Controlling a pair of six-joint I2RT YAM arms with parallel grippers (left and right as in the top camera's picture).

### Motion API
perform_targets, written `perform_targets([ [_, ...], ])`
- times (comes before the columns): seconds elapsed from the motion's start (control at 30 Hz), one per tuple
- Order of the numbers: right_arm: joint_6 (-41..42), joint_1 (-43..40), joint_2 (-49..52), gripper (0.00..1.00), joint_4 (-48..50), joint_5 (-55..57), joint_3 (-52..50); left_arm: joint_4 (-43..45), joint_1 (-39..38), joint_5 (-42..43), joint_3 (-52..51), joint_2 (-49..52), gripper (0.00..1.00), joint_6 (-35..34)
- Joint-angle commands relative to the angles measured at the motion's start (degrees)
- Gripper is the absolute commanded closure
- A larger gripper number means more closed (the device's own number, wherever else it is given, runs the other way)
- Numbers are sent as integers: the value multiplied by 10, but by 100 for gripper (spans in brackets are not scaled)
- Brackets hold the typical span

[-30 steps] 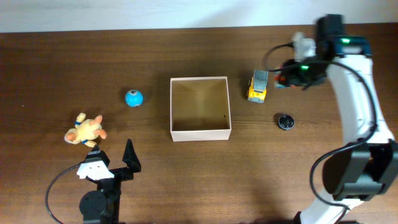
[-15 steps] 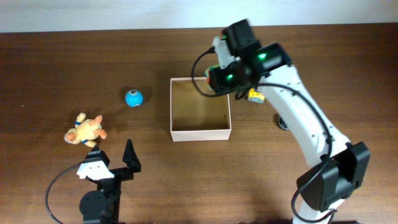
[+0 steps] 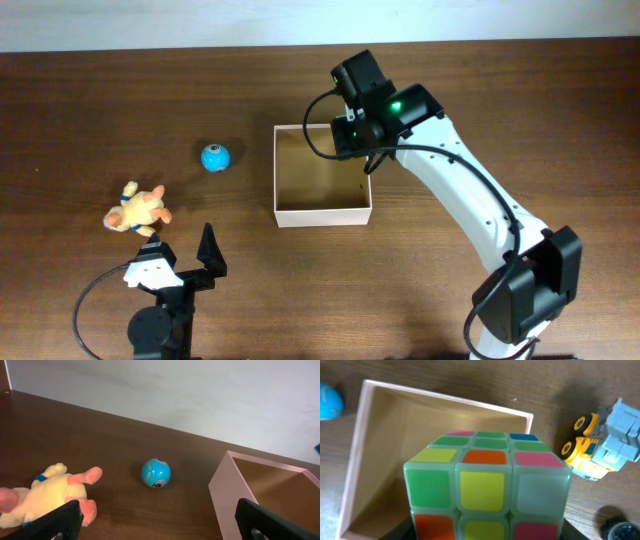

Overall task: Pack container
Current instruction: 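Lift the cube and carry it with the right gripper over the box, then lower the cube into the box's back corner with the right gripper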

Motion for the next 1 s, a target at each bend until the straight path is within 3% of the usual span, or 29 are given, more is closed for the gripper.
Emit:
perform_targets([
  [0.0, 36, 1, -20, 52, 20, 16, -40, 1, 2, 6, -3, -5, 1, 9],
  [0.27, 40, 1, -20, 53, 78, -8, -99, 1, 2, 6, -3, -5, 1, 9],
  [0.97, 40, 1, 62, 55, 123, -17, -102, 1, 2, 6, -3, -5, 1, 9],
])
